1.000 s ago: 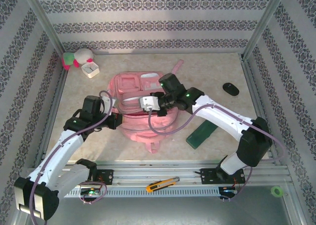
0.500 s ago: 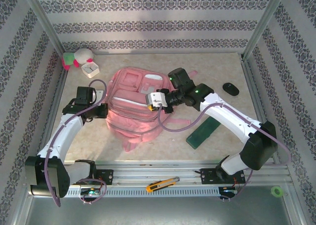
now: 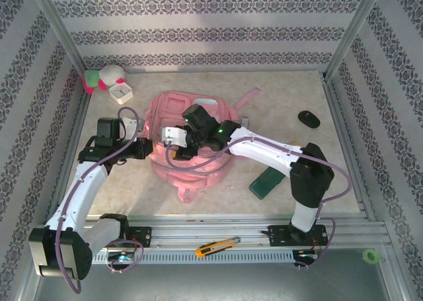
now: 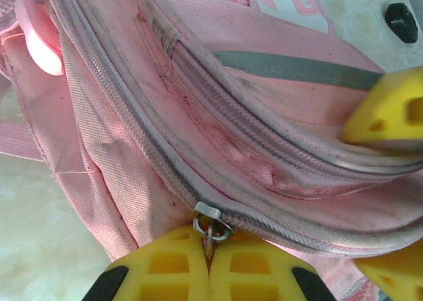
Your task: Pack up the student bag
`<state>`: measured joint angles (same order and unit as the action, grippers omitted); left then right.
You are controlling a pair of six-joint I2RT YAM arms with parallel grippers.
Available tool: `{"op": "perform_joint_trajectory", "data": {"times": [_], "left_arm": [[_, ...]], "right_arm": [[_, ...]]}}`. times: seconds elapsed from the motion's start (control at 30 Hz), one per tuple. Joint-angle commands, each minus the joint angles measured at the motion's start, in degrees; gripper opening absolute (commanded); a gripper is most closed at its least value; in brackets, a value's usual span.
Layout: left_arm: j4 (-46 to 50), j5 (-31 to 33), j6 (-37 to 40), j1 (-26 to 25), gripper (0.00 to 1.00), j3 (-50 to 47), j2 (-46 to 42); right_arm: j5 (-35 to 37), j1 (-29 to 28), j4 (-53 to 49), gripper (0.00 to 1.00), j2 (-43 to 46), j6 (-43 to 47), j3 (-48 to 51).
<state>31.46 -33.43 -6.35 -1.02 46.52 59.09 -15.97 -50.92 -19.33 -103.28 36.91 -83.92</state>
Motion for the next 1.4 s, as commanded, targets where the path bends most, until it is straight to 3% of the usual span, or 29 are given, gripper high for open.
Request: {"op": "perform_joint_trajectory", "data": {"times": [0.0,0.1,0.13,0.27,0.4,0.5,0.67,0.73,0.8,0.93,1.0,1.17,1.23,1.37], "left_arm": [[0.1,3.7,-1.3,0.2,0.0,2.1,-1.8],[3.5,10.5,0.8,0.1,0.0,2.2,-2.3],[4.3,12.8,1.0,0.1,0.0,2.0,-2.6],[4.6,18.0,1.8,0.1,0.0,1.2,-3.0],[3.0,14.4,6.1,0.2,0.0,2.5,-1.4],[6.2,16.2,11.7,0.1,0.0,5.9,0.6],[7.9,21.6,15.0,0.2,0.0,6.9,1.9],[9.2,16.4,17.7,0.1,0.0,7.3,1.8],[10.5,5.1,20.0,0.1,0.0,7.5,-0.4],[12.1,1.7,18.4,0.1,0.0,7.7,-4.6],[13.6,-4.2,17.9,0.1,0.0,8.5,-6.0],[5.1,-9.0,-3.9,0.0,0.0,5.1,-5.6],[6.5,-4.8,-5.3,0.1,0.0,4.8,-5.6],[15.1,14.4,2.9,0.1,0.0,5.8,-4.4]], "right_arm": [[6.8,-0.1,0.6,0.43,-0.5,-1.2,-2.5],[3.8,0.5,0.5,0.05,2.0,1.0,-0.7],[1.4,0.8,0.4,0.0,2.9,1.9,-0.1],[-8.5,1.8,-2.1,0.0,6.1,7.7,1.8],[-16.4,3.3,-6.9,0.0,8.8,13.4,3.6],[-22.9,5.5,-11.8,0.0,10.5,16.2,3.8],[-27.1,7.2,-18.6,0.0,13.1,22.2,3.9],[-27.4,7.7,-20.8,0.0,13.3,23.5,3.8],[-28.0,9.0,-21.2,0.0,13.3,23.3,4.1],[-25.9,10.5,-20.0,0.0,13.0,21.1,4.3],[-20.9,9.8,-19.8,0.0,11.7,19.1,3.1],[-19.2,6.4,-19.5,0.0,9.3,18.9,1.5],[-20.1,6.0,-19.8,0.0,9.2,19.5,1.5],[-24.9,7.4,-19.9,0.0,11.7,21.6,3.0]]}}
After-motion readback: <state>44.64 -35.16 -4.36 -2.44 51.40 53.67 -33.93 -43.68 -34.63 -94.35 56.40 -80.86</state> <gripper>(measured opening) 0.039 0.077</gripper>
